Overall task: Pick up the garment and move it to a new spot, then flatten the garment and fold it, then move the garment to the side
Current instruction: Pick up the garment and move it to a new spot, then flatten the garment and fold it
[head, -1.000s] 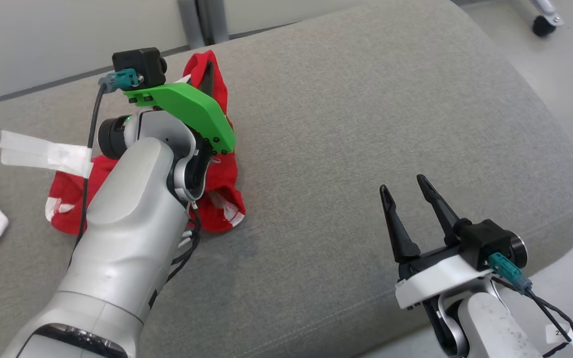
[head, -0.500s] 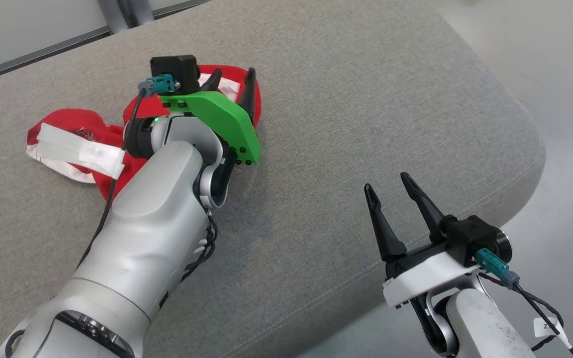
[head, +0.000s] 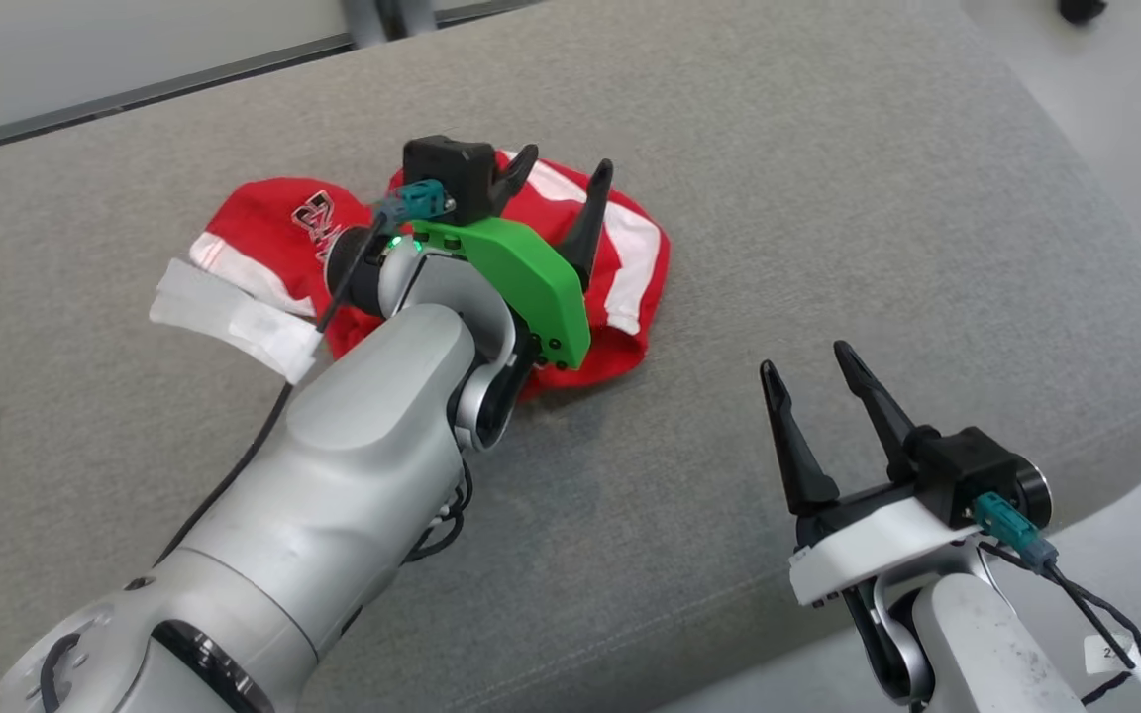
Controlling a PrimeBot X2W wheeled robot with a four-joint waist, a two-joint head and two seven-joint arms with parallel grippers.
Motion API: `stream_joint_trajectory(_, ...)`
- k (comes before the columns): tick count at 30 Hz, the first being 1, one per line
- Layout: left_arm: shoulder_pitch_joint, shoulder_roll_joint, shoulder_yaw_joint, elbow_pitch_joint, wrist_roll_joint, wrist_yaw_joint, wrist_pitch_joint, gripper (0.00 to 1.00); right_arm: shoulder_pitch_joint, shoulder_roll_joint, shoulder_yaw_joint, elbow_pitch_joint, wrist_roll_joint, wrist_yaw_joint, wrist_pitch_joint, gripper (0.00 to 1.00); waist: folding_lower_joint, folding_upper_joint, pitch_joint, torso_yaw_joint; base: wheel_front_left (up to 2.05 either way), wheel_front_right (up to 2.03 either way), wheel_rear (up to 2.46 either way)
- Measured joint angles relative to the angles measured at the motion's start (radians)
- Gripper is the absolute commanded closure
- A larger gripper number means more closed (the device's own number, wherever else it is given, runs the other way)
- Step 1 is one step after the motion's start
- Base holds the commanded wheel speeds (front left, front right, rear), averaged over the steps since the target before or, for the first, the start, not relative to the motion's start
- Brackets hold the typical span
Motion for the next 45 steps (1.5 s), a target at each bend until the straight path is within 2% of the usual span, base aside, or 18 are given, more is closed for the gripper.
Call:
stream_joint_trajectory(7,0.059,0.0,-0.075,-0.076,-0.006,0.013,-0.05,0.0,0.017,0.0,-0.02,0.019,-0.017,0.0,0.0,0.0,0.0,0.0,-0.027,0.124,0.0,0.0,0.0)
stream_joint_trajectory(12,0.135,0.001,-0.09,-0.099,0.018,0.037,-0.071,0.0,0.011,0.0,0.007,0.058,-0.026,0.0,0.0,0.0,0.0,0.0,-0.047,0.224,0.0,0.0,0.0)
stream_joint_trajectory(14,0.182,0.007,-0.053,-0.135,0.056,0.052,-0.074,0.0,-0.012,0.0,0.044,0.104,-0.023,0.0,0.0,0.0,0.0,0.0,-0.057,0.283,0.0,0.0,0.0)
stream_joint_trajectory(19,0.292,0.033,0.06,-0.257,0.155,0.085,-0.075,0.0,-0.079,0.001,0.116,0.216,0.018,0.0,0.0,0.0,0.0,0.0,-0.068,0.376,0.0,0.0,0.0)
stream_joint_trajectory(24,0.384,0.034,0.124,-0.346,0.248,0.098,-0.077,0.0,-0.137,0.001,0.15,0.362,0.064,0.0,0.0,0.0,0.0,0.0,-0.073,0.464,0.0,0.0,0.0)
stream_joint_trajectory(32,0.446,0.026,0.171,-0.401,0.313,0.088,-0.077,0.0,-0.187,0.001,0.107,0.512,0.064,0.0,0.0,0.0,0.0001,0.0,-0.076,0.579,0.0,0.0,0.0)
stream_joint_trajectory(39,0.479,0.021,0.212,-0.419,0.339,0.08,-0.077,0.0,-0.24,0.002,-0.022,0.587,-0.056,0.0,0.0,0.0,0.0,0.0,-0.071,0.624,0.0,0.0,0.0)
stream_joint_trajectory(40,0.483,0.021,0.219,-0.422,0.342,0.079,-0.077,0.0,-0.247,0.001,-0.041,0.597,-0.072,0.0,0.0,0.11,0.0,0.0,-0.069,0.624,0.0,0.0,0.0)
stream_joint_trajectory(41,0.486,0.02,0.225,-0.424,0.348,0.079,-0.077,0.0,-0.253,0.001,-0.052,0.603,-0.088,0.0,0.0,0.43,0.0,0.0,-0.067,0.621,0.0,0.0,0.0)
stream_joint_trajectory(44,0.496,0.018,0.24,-0.43,0.356,0.078,-0.077,0.0,-0.261,0.001,-0.063,0.606,-0.098,0.0,0.0,1.0,0.0,0.0,-0.066,0.614,0.0,0.0,0.0)
stream_joint_trajectory(45,0.501,0.018,0.248,-0.431,0.359,0.077,-0.077,0.0,-0.266,0.001,-0.064,0.606,-0.099,0.0,0.0,1.0,0.0,0.0,-0.066,0.609,0.0,0.0,0.0)
